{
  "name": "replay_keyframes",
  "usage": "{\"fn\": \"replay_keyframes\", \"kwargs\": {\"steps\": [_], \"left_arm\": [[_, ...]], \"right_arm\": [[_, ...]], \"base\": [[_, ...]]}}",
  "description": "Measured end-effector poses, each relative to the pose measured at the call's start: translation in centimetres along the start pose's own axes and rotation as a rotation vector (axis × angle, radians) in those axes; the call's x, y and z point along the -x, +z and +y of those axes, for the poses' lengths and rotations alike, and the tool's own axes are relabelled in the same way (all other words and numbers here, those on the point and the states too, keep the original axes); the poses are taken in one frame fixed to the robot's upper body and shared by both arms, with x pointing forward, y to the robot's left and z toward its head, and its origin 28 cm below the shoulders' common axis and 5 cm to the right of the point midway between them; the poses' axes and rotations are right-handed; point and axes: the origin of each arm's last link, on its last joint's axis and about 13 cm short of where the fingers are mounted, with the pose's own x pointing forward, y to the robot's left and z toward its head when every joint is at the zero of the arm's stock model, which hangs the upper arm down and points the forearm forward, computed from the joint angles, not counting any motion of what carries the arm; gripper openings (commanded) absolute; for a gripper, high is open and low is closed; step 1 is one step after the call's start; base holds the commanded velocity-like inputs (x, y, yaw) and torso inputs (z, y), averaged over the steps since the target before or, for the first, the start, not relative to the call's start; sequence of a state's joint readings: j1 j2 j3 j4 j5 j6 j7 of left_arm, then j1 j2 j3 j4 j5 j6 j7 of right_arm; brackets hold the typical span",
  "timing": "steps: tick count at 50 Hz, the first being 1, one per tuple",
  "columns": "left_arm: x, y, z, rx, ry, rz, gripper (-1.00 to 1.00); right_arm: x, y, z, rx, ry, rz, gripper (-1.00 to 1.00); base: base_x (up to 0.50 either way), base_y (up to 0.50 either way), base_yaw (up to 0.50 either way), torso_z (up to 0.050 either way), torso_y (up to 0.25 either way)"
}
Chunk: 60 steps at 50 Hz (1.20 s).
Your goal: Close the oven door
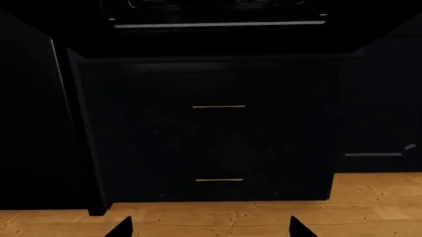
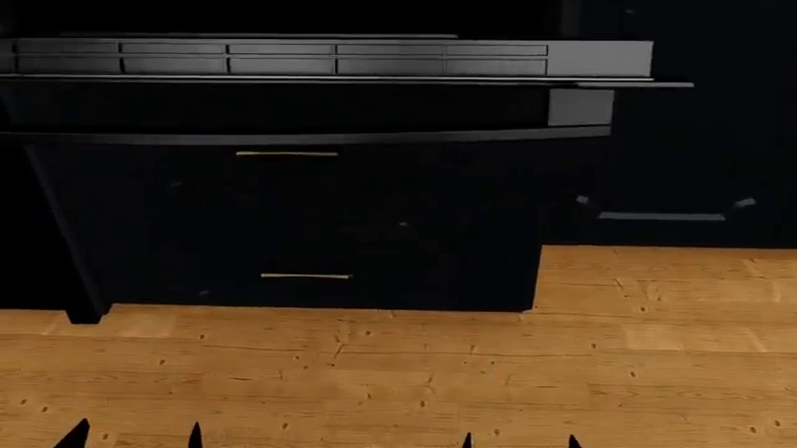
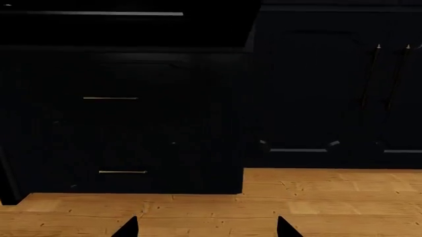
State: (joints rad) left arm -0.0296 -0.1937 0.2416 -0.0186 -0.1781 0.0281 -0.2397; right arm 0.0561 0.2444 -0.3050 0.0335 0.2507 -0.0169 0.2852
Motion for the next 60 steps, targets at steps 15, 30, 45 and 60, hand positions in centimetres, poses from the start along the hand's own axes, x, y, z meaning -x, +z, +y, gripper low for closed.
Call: {"fn": "replay_keyframes", "kwargs": {"steps": [15,30,45,60], "left_arm": [[-0.05,0.02,0.07,0.0,0.006,0.001,1.0],[-0.13,0.03,0.14,-0.003,0.015,0.005,1.0],[-0.1,0.0,0.09,-0.003,0.014,0.007,1.0],[-0.08,0.02,0.06,-0.005,0.013,0.004,1.0]], "right_arm": [[-0.04,-0.03,0.07,0.001,0.0,0.003,1.0],[0.01,0.06,0.11,-0.011,0.006,0.0,1.0],[-0.02,0.03,0.03,-0.015,0.0,0.004,1.0],[-0.01,0.07,0.01,-0.014,-0.005,0.003,1.0]], "base": [[0.0,0.5,0.0,0.0,0.0],[0.0,0.19,0.0,0.0,0.0],[0.25,0.0,0.0,0.0,0.0],[0.43,0.0,0.0,0.0,0.0]]}}
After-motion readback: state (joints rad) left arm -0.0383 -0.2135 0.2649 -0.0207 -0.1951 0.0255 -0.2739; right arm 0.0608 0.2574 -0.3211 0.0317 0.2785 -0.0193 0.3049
